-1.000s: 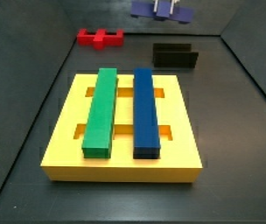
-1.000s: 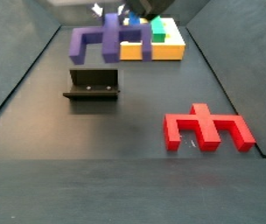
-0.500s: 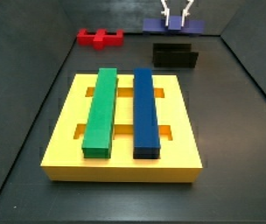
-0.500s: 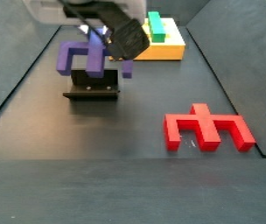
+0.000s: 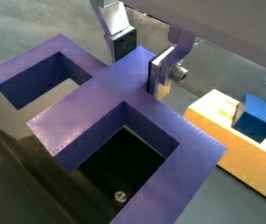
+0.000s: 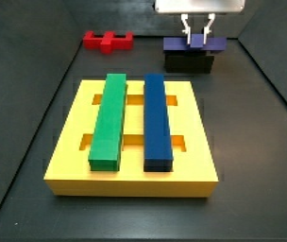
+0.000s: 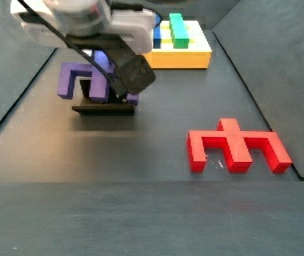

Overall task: Pick up the purple object. Move up. Place the purple object on the fixture. Regrasp the purple object. Move to above the board. Insert the purple object.
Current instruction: Place the purple object on the fixture, then regrasp the purple object.

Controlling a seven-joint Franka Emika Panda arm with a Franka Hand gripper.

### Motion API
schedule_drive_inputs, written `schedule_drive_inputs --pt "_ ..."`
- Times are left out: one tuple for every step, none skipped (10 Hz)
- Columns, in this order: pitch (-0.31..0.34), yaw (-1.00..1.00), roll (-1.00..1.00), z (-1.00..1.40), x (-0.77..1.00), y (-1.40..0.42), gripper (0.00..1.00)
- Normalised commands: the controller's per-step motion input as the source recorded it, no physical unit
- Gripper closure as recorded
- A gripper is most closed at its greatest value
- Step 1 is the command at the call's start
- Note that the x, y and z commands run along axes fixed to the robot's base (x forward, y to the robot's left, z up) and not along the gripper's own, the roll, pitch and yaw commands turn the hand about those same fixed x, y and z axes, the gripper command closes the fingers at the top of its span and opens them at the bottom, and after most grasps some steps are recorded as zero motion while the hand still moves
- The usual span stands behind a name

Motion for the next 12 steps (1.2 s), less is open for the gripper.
schedule_drive_inputs --pt "-0.123 0.11 -0.02 -0.29 0.0 0.0 1.0" --pt "-0.04 0.06 0.0 -0.21 -0.08 0.03 1.0" --pt "-0.009 0.06 0.01 -0.21 0.0 0.02 1.0" --pt "0.0 0.05 0.05 -0.22 0.0 0.0 1.0" --pt "0.0 0.0 0.0 0.0 0.0 0.0 1.0" --pt "0.0 0.0 0.0 0.0 0.0 0.0 0.0" --pt "0.0 0.0 0.11 0.0 0.0 0.0 0.0" --pt "0.046 0.0 0.22 0.06 0.0 -0.05 0.0" --pt "0.04 0.0 0.27 0.16 0.0 -0.12 0.0" --pt "0.037 -0.02 0.29 0.27 0.0 -0.16 0.0" --pt "0.069 0.0 0.51 0.39 -0.01 -0.26 0.0" --pt "0.191 0.0 0.71 0.43 0.0 -0.28 0.0"
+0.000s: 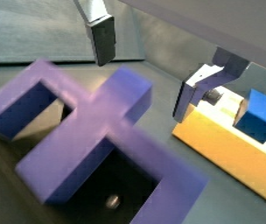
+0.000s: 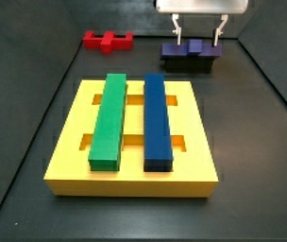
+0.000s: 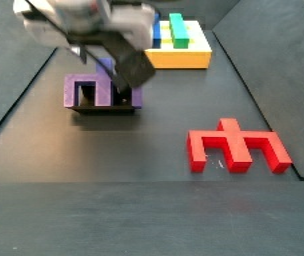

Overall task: Pick up the purple object. Move up. Place the purple object on the fixture. Regrasp the purple object. Move to above the board. Insert the purple object.
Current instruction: Regrasp the purple object.

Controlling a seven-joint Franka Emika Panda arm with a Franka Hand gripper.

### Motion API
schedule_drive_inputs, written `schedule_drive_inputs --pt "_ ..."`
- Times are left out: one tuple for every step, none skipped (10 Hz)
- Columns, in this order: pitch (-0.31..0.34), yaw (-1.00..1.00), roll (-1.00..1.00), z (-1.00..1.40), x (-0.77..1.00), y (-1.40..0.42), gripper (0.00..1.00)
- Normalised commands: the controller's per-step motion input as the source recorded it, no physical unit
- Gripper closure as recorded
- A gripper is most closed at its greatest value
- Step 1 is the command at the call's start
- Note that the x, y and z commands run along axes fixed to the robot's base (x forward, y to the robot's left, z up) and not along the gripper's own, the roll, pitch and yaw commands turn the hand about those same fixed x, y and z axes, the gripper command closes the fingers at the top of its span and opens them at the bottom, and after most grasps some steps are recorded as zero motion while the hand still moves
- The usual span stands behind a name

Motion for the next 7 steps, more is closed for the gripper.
schedule_drive_inputs --pt "0.26 0.01 0.83 0.35 0.14 -0.25 0.0" --pt "0.274 0.05 0.81 0.26 0.22 -0.19 0.0" --pt "0.263 0.09 0.83 0.19 0.15 -0.15 0.0" --pt "0.186 0.17 0.88 0.09 0.0 -0.21 0.0" --pt "0.009 0.15 0.8 0.0 0.0 -0.1 0.0" --pt "0.006 0.13 0.8 0.26 0.02 -0.01 0.0" --pt "0.0 0.07 0.7 0.32 0.03 0.0 0.0"
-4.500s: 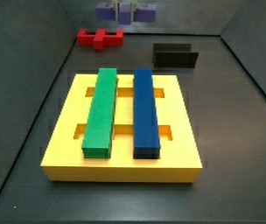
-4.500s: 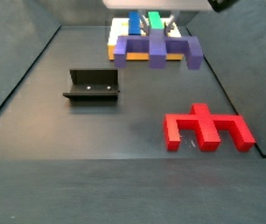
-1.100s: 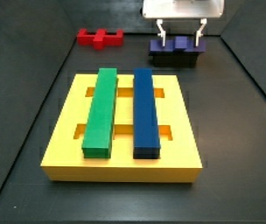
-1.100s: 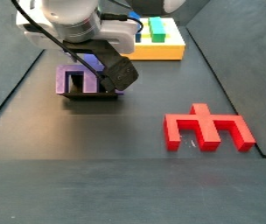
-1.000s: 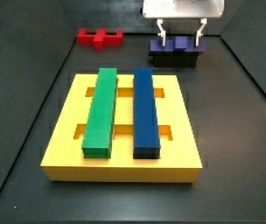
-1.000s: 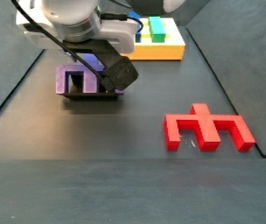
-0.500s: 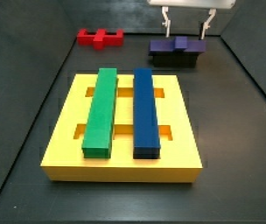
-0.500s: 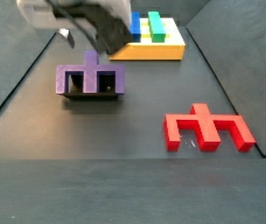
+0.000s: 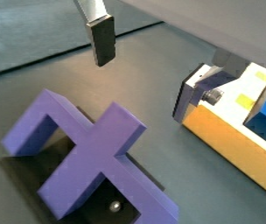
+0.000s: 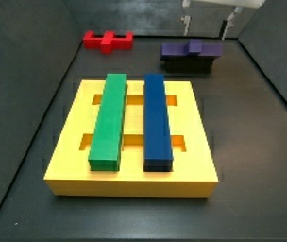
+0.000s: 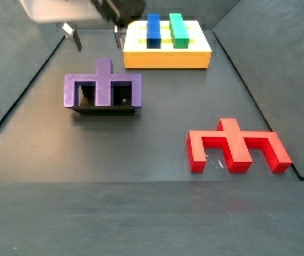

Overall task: Pick up the purple object. Move up. Place the purple object on the fixture. Regrasp the purple object. Move to above the board. Insert the purple object.
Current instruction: Regrasp the purple object.

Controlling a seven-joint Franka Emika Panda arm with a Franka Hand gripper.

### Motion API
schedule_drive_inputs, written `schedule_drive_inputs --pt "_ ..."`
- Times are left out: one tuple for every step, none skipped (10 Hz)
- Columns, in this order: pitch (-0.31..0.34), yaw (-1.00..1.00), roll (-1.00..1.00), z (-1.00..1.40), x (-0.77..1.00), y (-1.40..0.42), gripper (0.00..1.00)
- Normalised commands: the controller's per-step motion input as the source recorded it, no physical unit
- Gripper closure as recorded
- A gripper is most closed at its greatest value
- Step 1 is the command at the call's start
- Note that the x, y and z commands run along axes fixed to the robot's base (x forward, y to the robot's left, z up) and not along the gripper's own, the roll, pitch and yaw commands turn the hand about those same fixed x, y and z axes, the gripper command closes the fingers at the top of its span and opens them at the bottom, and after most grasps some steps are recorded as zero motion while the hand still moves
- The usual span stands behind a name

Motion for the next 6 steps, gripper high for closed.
schedule_drive_inputs --pt "-0.131 0.1 0.61 0.16 0.13 0.03 0.0" --pt "-0.217 0.13 0.6 0.05 0.17 0.07 0.0" --pt "-0.229 0.11 0.73 -0.01 0.12 0.07 0.0" --pt "-0.214 0.1 0.83 -0.13 0.02 0.09 0.0" --pt "-0.131 0.07 0.93 -0.1 0.0 0.11 0.0" --pt "-0.046 0.05 1.0 -0.03 0.0 0.04 0.0"
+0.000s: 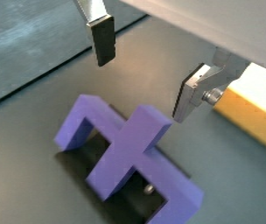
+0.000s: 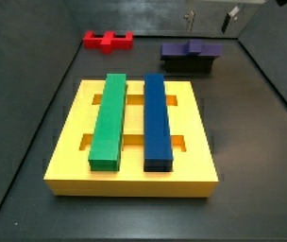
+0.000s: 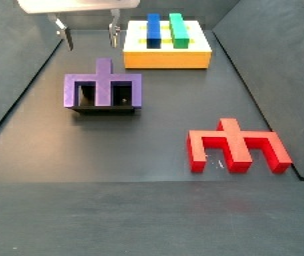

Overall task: Pick up the purple object. Move up. Place the purple object on the fixture. Regrasp the purple object. Move to above the board. Insert the purple object.
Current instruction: Regrasp the purple object.

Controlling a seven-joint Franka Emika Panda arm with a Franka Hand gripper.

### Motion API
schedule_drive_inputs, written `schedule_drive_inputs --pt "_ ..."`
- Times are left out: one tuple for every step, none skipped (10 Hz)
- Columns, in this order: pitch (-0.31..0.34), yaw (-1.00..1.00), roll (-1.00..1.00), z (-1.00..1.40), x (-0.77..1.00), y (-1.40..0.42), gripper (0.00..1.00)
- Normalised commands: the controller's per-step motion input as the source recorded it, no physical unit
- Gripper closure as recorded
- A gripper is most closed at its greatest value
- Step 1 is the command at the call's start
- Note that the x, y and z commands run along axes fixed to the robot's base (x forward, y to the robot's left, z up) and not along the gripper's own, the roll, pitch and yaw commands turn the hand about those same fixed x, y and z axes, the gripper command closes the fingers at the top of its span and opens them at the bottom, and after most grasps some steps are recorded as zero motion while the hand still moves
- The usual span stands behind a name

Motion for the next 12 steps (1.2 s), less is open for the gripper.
schedule_drive_inputs --pt "-0.009 0.04 1.0 -0.09 0.0 0.0 0.0" --pt "-0.006 0.05 1.0 -0.15 0.0 0.0 0.0" --pt "-0.009 0.09 1.0 -0.19 0.0 -0.02 0.0" --pt "0.0 0.12 1.0 -0.17 -0.05 -0.05 0.0" --pt "0.049 0.17 1.0 -0.11 -0.04 -0.1 0.0" --pt "0.069 0.15 1.0 -0.12 -0.09 -0.1 0.0" --pt "0.074 0.14 1.0 -0.12 -0.11 -0.11 0.0" --pt "0.086 0.13 1.0 -0.1 -0.08 -0.13 0.0" --pt "0.1 0.11 1.0 -0.11 0.0 -0.17 0.0" --pt "0.029 0.02 0.96 -0.35 0.03 -0.18 0.0" --pt "0.0 0.01 0.85 -0.41 0.0 -0.12 0.0" --pt "0.029 0.02 0.89 -0.38 0.0 -0.08 0.0"
